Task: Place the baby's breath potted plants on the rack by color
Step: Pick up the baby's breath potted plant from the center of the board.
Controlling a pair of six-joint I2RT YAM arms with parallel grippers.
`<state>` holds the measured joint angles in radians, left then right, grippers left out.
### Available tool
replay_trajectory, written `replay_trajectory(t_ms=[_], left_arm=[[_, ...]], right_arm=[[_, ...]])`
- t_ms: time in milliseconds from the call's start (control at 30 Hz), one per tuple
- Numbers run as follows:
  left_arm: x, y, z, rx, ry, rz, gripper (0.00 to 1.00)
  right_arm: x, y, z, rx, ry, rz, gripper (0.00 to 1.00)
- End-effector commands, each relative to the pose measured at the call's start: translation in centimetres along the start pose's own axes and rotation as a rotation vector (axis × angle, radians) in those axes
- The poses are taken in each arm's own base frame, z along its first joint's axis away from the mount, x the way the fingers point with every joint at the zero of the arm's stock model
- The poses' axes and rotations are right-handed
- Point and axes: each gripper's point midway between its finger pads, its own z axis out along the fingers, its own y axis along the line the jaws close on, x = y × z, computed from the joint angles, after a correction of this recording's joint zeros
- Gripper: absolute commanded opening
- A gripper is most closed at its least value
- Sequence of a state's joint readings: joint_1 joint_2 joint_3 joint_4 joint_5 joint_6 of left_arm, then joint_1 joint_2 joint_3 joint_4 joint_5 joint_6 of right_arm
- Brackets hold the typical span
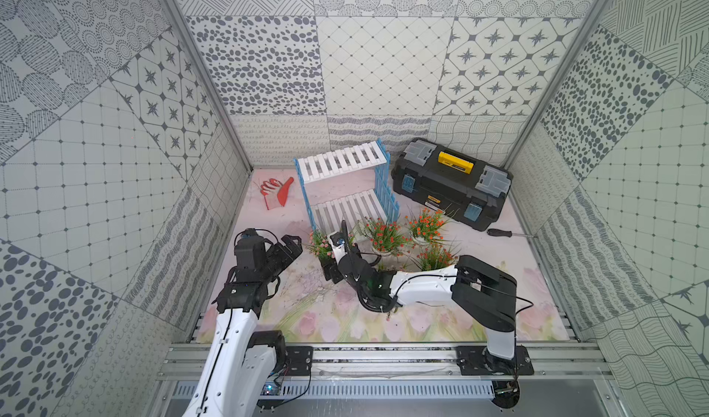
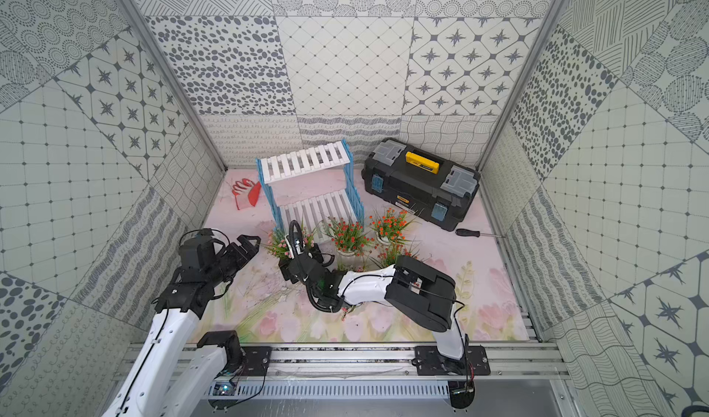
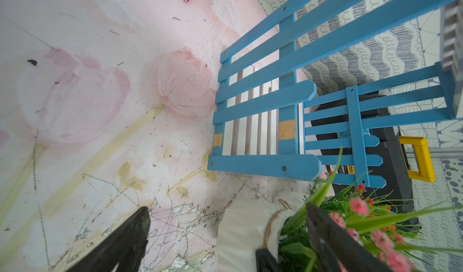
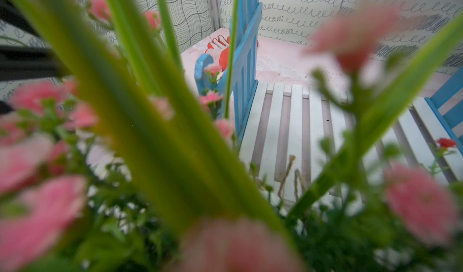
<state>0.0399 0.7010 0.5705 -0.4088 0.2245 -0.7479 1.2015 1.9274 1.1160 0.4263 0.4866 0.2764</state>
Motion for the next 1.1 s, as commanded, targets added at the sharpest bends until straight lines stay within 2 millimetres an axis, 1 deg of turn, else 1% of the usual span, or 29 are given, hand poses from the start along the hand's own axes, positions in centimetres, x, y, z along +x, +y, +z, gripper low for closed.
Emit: replay_trajectory(t_ms=[0,167,367,533,733,900,1067], left_arm=[[-0.6,-0.5,0.0,0.026,-0.025,0.013,0.97],[-0.5,-0.5,0.0,0.027,-0.023,0.013,0.97],[-0.5,-0.5,0.0,0.029,-0.024,0.015,0.97],[-0.6,-0.6,-0.1,0.03,-0.026,0.016,0.97],[-0.7,-0.7,-0.2,0.032,-0.03,0.02,0.97],[-0.7,-0.8,-0.2,0.034,-0.03,0.019,0.97],[-0.9,-0.9,-0.1,0.036,-0.034,0.021,0.97]], right_arm=[[-6.6,1.7,-2.3,-0.079,-0.112,0.054,0.81],[-10.0,2.3,-3.9,-0.109,-0.093,0.033,0.81],[-13.8,2.7,-5.7,-0.148,-0.121,0.025,0.83],[-16.7,2.9,-6.6,-0.174,-0.145,0.014,0.84],[-20.3,2.5,-6.6,-0.194,-0.169,0.011,0.85],[-22.9,1.4,-6.2,-0.187,-0.194,-0.001,0.86],[-25.4,-0.1,-5.1,-0.18,-0.222,-0.01,0.86]])
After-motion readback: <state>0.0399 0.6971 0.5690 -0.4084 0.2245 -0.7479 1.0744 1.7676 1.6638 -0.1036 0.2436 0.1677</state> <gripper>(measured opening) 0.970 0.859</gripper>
